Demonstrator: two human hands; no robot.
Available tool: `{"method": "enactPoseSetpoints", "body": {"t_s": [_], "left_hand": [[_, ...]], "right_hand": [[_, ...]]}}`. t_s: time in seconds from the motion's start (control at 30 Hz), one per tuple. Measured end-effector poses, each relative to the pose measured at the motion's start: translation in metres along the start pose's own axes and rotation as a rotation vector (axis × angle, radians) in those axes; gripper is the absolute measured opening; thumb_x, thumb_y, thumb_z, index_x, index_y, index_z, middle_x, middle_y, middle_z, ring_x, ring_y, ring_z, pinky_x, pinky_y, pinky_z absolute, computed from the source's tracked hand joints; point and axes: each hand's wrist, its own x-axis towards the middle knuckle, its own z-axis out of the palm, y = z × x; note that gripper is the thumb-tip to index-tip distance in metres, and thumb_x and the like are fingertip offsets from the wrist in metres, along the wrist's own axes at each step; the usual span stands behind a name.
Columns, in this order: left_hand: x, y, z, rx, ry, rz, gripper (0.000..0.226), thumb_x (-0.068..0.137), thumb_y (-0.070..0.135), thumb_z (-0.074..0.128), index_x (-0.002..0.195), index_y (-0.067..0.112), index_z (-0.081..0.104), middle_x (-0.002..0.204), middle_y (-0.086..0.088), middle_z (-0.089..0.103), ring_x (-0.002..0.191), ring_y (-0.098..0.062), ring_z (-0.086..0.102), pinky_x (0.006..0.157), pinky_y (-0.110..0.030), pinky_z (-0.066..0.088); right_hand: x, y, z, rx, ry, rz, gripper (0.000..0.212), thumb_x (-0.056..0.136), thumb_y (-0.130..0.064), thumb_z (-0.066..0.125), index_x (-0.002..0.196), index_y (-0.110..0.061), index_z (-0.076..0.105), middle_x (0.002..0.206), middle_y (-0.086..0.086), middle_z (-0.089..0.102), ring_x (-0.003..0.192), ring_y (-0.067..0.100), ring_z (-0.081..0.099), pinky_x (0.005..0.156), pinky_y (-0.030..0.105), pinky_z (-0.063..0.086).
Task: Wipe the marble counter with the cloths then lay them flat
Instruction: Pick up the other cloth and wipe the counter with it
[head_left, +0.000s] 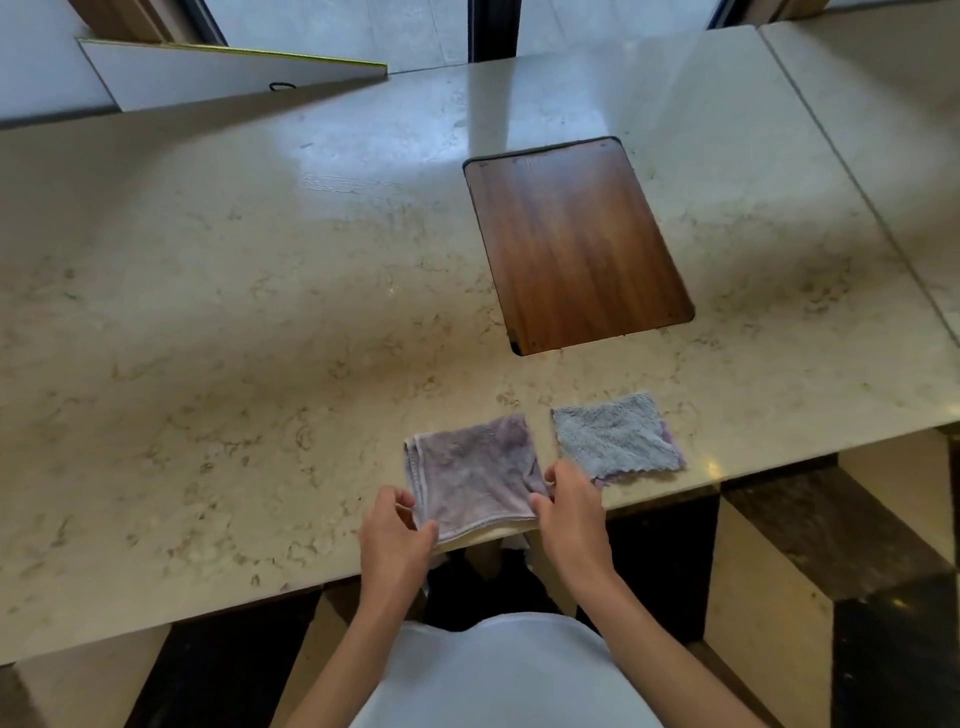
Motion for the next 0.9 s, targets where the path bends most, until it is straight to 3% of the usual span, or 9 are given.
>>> {"method": "enactPoseSetpoints", "body": {"t_s": [0.1,0.2,0.3,0.43,0.53,0.67,0.73,0.83,0.9], "left_hand": [[-0.002,0.012,0.000,0.091,0.091,0.000,0.037,0.082,0.019,0.077,0.107,0.025,0.050,0.108,-0.001,0.049,0.077,-0.014,0.057,0.057,-0.031,0.050],[0.002,0.036,0.006,0.133,0.215,0.203,0.033,0.086,0.016,0.072,0.115,0.020,0.056,0.110,-0.001,0.046,0.090,-0.019,0.055,0.070,-0.029,0.045],[0.010,0.074,0.033,0.149,0.090,0.436,0.023,0.089,0.008,0.066,0.111,0.012,0.062,0.103,-0.003,0.059,0.096,-0.021,0.058,0.078,-0.029,0.045],[0.023,0.129,0.085,0.233,-0.037,0.569,0.026,0.094,0.014,0.061,0.120,0.012,0.061,0.114,-0.004,0.062,0.106,-0.018,0.056,0.089,-0.030,0.047],[0.041,0.146,0.112,0.370,-0.120,0.538,0.038,0.093,0.029,0.066,0.129,0.019,0.057,0.121,0.001,0.060,0.110,-0.017,0.054,0.095,-0.032,0.046],[0.051,0.152,0.126,0.592,-0.163,0.538,0.032,0.087,0.044,0.071,0.108,0.026,0.057,0.100,0.007,0.061,0.097,-0.017,0.054,0.083,-0.032,0.035],[0.052,0.156,0.129,0.642,-0.177,0.526,0.026,0.086,0.044,0.073,0.098,0.025,0.058,0.089,0.009,0.058,0.093,-0.017,0.055,0.079,-0.033,0.031],[0.059,0.156,0.128,0.607,-0.230,0.501,0.020,0.085,0.036,0.072,0.081,0.023,0.057,0.081,0.006,0.058,0.088,-0.021,0.058,0.079,-0.036,0.041],[0.062,0.157,0.121,0.356,-0.343,0.444,0.020,0.086,0.027,0.069,0.077,0.018,0.053,0.079,-0.001,0.058,0.081,-0.021,0.056,0.074,-0.038,0.044]], "right_hand": [[0.005,0.006,-0.020,-0.036,0.059,-0.024,0.008,0.099,-0.025,0.061,0.101,-0.019,0.057,0.091,-0.003,0.062,0.083,0.017,0.061,0.073,0.042,0.056],[0.023,0.022,-0.063,0.136,0.255,0.053,0.010,0.102,-0.014,0.053,0.100,-0.017,0.062,0.090,0.002,0.066,0.081,0.017,0.062,0.069,0.037,0.056],[0.053,0.043,-0.101,0.130,0.405,0.135,0.015,0.102,-0.011,0.052,0.111,-0.012,0.063,0.103,0.006,0.064,0.092,0.020,0.059,0.077,0.035,0.051],[0.096,0.061,-0.112,-0.005,0.195,0.302,0.047,0.095,-0.034,0.065,0.132,-0.008,0.053,0.126,0.015,0.056,0.114,0.032,0.055,0.096,0.045,0.049],[0.105,0.064,-0.102,-0.113,0.132,0.315,0.052,0.085,-0.048,0.076,0.113,-0.011,0.051,0.110,0.009,0.061,0.105,0.033,0.058,0.089,0.047,0.052],[0.112,0.073,-0.096,-0.095,0.128,0.287,0.038,0.083,-0.041,0.080,0.076,-0.017,0.051,0.077,0.000,0.059,0.082,0.027,0.060,0.064,0.035,0.044],[0.114,0.079,-0.102,-0.033,0.081,0.270,0.045,0.085,-0.034,0.079,0.063,-0.019,0.042,0.064,-0.001,0.052,0.068,0.024,0.055,0.054,0.032,0.035],[0.113,0.081,-0.117,0.131,0.026,0.210,0.037,0.089,-0.025,0.072,0.069,-0.018,0.042,0.068,0.000,0.048,0.064,0.020,0.047,0.055,0.031,0.032],[0.106,0.079,-0.126,0.312,0.002,0.173,0.030,0.091,-0.022,0.067,0.075,-0.016,0.044,0.072,0.003,0.045,0.066,0.020,0.044,0.060,0.033,0.034]]}}
